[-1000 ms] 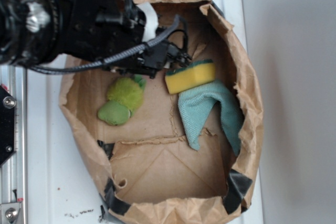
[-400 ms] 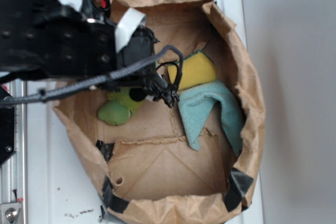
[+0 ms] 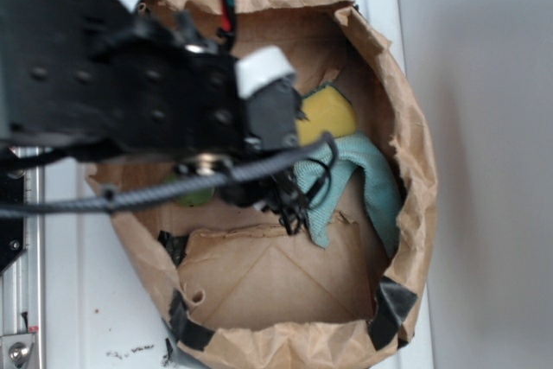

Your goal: Grab the green ball.

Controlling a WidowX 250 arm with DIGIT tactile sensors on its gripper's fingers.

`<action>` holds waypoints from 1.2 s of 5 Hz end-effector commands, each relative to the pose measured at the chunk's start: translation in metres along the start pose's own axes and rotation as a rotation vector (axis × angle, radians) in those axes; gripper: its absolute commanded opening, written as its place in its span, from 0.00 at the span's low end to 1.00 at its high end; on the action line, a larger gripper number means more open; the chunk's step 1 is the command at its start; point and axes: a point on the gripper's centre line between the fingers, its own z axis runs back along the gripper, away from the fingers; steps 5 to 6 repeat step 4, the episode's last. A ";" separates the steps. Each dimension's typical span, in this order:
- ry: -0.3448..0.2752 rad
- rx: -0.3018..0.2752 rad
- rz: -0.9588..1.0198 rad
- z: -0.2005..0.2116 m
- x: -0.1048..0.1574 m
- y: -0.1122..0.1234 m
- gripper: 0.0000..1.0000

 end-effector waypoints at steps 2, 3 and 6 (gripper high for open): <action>-0.026 0.121 -0.153 0.046 0.000 0.000 0.00; -0.047 0.110 -0.171 0.055 -0.009 0.004 0.00; -0.195 0.168 -0.126 0.045 -0.019 0.002 0.52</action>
